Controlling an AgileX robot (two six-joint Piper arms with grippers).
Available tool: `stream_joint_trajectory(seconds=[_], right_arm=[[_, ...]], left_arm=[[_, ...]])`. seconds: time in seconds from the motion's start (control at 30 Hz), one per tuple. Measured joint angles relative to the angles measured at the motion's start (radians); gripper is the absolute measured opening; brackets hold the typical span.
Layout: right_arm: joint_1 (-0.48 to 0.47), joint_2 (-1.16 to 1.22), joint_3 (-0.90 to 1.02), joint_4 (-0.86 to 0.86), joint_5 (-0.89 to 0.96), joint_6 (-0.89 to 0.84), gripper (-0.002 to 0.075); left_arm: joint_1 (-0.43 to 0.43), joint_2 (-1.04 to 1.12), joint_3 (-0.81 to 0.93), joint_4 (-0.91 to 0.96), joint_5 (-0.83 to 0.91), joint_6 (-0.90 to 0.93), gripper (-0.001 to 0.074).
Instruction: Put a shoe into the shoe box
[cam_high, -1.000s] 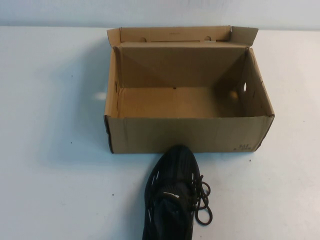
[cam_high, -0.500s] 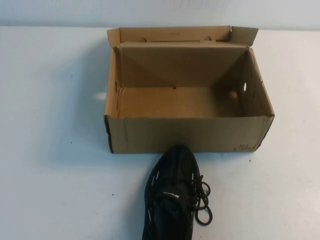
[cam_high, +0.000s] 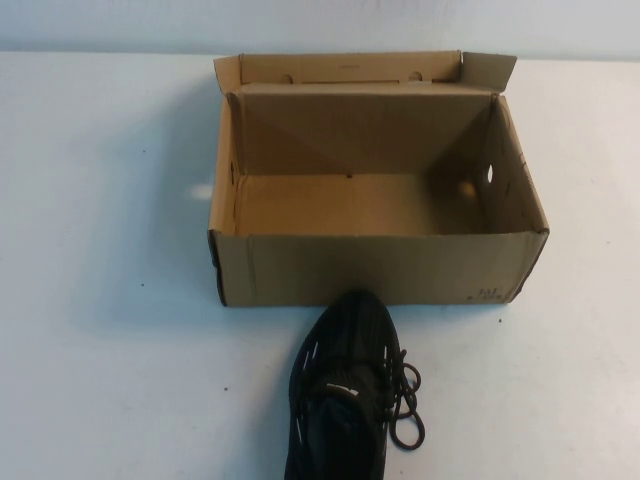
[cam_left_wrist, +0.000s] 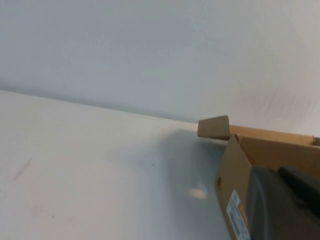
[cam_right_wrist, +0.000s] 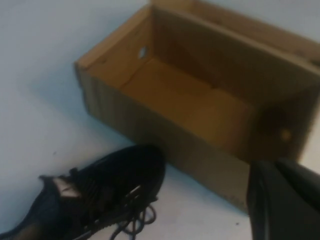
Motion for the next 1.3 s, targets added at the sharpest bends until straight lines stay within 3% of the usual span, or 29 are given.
stream_joint_trajectory(seconds=[0.2,0.33,0.53,0.83,1.3], right_arm=[[0.211,0.267,-0.165,-0.061,0.117,-0.089,0.0001],[0.384,0.401,-0.19,-0.18,0.133,-0.034,0.0033],[0.536,0.52,-0.192,-0.22,0.128,0.014,0.012],[0.626,0.67,-0.196,-0.21,0.105,0.017,0.0398],[0.641,0.847,-0.206,-0.314,0.019,0.047,0.043]], left_arm=[[0.0,0.038,-0.013,-0.093,0.151,0.141,-0.0001],[0.0,0.109,-0.062,-0.253,0.274,0.361,-0.0001],[0.0,0.214,-0.121,-0.435,0.386,0.58,-0.0001],[-0.01,0.239,-0.129,-0.47,0.399,0.605,-0.0001],[-0.006,0.239,-0.129,-0.468,0.399,0.605,-0.0001]])
